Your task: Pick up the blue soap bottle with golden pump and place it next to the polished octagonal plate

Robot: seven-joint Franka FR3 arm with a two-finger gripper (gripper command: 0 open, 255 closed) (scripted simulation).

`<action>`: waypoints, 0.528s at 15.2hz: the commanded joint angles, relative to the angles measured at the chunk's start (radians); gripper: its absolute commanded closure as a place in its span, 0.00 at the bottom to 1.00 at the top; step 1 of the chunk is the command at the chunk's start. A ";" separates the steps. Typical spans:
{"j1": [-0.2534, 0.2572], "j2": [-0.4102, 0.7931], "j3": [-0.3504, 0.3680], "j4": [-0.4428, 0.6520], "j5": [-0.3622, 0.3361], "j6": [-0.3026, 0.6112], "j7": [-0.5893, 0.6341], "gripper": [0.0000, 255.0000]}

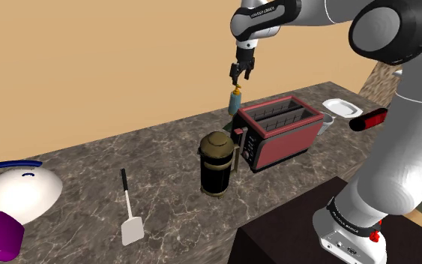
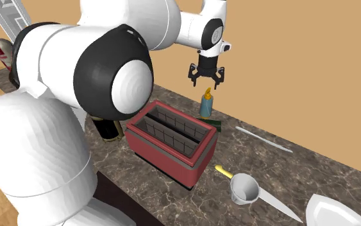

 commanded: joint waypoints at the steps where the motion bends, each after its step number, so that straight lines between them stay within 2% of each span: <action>1: -0.014 0.085 -0.003 0.094 0.009 -0.009 -0.015 0.00; 8: -0.018 0.120 -0.001 0.060 0.015 0.059 -0.021 0.00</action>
